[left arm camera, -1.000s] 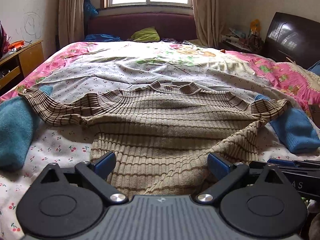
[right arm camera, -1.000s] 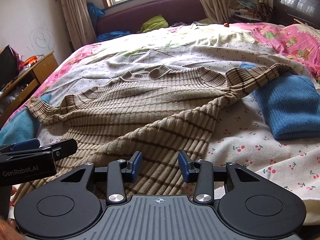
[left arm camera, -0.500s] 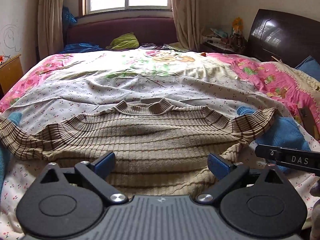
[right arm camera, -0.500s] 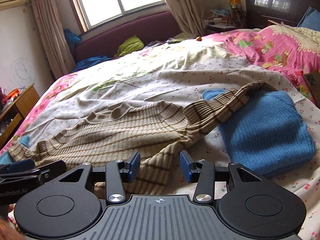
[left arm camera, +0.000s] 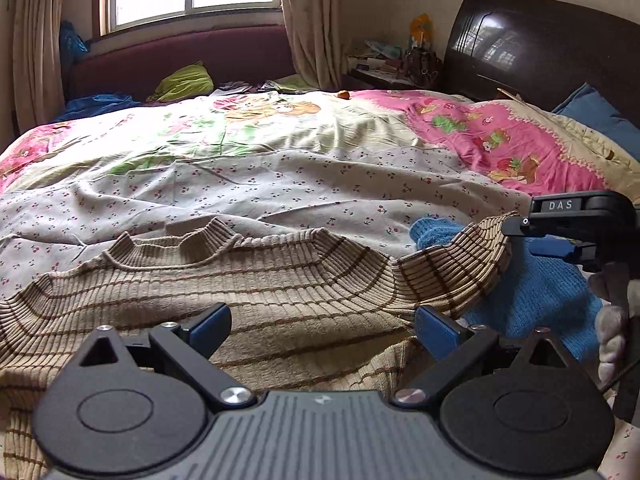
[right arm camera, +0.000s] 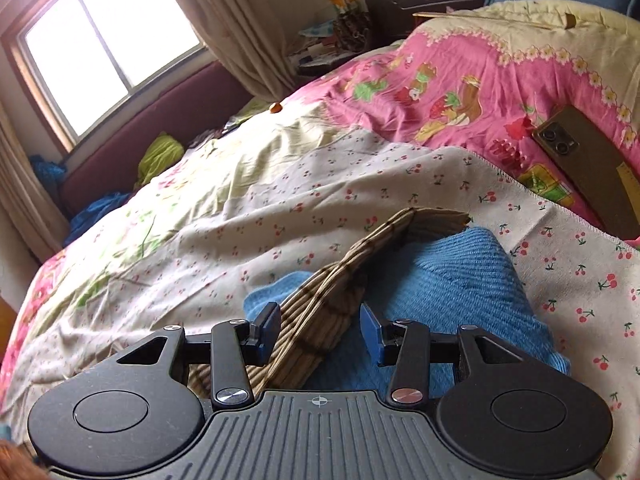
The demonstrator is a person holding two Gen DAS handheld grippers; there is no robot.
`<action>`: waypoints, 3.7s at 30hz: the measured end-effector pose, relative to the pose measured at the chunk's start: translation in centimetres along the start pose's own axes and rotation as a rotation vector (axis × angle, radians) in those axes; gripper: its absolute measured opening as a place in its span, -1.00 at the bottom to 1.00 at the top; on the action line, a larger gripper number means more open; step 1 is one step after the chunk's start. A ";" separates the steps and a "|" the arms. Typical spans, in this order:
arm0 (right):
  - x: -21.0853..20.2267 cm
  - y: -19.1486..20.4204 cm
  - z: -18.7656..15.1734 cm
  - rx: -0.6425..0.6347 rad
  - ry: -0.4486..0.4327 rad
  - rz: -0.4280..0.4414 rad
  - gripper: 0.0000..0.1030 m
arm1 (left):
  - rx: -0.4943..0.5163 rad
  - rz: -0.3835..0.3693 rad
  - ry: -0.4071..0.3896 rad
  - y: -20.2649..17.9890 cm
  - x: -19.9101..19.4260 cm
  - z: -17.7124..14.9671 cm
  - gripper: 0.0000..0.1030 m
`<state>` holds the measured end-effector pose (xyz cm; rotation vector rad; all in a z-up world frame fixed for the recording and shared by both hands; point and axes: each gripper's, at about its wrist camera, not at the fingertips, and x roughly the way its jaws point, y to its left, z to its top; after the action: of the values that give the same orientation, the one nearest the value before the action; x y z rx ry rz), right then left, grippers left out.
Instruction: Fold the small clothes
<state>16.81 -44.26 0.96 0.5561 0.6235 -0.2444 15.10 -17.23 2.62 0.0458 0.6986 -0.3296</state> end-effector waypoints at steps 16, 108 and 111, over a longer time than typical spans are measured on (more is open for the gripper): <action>5.8 -6.6 2.1 0.486 0.013 0.171 -0.83 | 0.010 -0.014 0.050 -1.1 3.0 -0.6 1.00; 3.5 15.6 -12.1 -0.838 0.174 0.037 -0.57 | -0.160 0.353 0.068 21.3 1.1 -6.6 1.00; 3.6 17.3 -11.8 -0.891 0.161 0.120 -0.53 | -0.168 0.349 0.045 21.5 0.6 -6.1 1.00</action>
<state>20.52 -23.53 -1.98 -0.2504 0.7766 0.2002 18.42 3.86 -3.87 0.0154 0.7465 0.0651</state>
